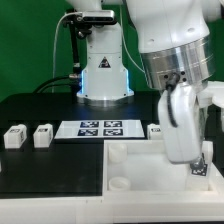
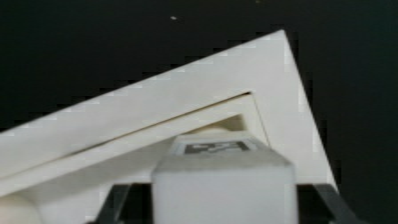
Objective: Assemble one leg
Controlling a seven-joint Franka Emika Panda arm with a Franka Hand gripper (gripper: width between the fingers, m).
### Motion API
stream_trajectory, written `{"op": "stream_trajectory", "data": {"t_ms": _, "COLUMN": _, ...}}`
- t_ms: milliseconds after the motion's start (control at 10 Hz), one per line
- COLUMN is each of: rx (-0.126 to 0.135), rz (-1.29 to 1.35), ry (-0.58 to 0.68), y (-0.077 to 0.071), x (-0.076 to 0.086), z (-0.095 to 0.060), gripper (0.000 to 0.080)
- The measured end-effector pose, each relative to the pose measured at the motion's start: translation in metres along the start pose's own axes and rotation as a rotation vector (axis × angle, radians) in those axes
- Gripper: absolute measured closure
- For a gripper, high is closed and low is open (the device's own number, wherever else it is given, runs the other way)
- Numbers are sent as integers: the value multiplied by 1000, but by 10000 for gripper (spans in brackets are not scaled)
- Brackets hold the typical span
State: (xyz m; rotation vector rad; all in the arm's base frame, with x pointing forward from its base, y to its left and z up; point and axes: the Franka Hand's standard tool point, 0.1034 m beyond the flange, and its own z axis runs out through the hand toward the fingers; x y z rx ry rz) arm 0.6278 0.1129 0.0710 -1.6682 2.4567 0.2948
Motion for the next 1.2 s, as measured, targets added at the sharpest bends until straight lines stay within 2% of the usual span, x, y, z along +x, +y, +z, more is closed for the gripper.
{"op": "stream_trajectory", "data": {"t_ms": 300, "rx": 1, "rz": 4, "ry": 16, "y": 1, "x": 0, "z": 0, "gripper": 502}}
{"op": "stream_trajectory", "data": {"t_ms": 400, "rx": -1, "rz": -13, "ry": 19, "y": 2, "x": -2, "z": 1, "gripper": 307}}
{"op": "stream_trajectory", "data": {"t_ms": 500, "rx": -10, "rz": -49, "ry": 21, "y": 8, "x": -8, "z": 1, "gripper": 307}}
{"op": "stream_trajectory", "data": {"t_ms": 600, "rx": -10, "rz": -85, "ry": 17, "y": 13, "x": -15, "z": -4, "gripper": 179}}
{"op": "stream_trajectory", "data": {"t_ms": 800, "rx": -16, "rz": -129, "ry": 9, "y": 25, "x": -25, "z": -18, "gripper": 159}}
{"op": "stream_trajectory", "data": {"t_ms": 900, "rx": -33, "rz": -146, "ry": 5, "y": 30, "x": -31, "z": -24, "gripper": 151}}
{"op": "stream_trajectory", "data": {"t_ms": 1000, "rx": -42, "rz": -147, "ry": 6, "y": 31, "x": -31, "z": -22, "gripper": 150}}
{"op": "stream_trajectory", "data": {"t_ms": 1200, "rx": -43, "rz": -146, "ry": 8, "y": 32, "x": -30, "z": -21, "gripper": 150}}
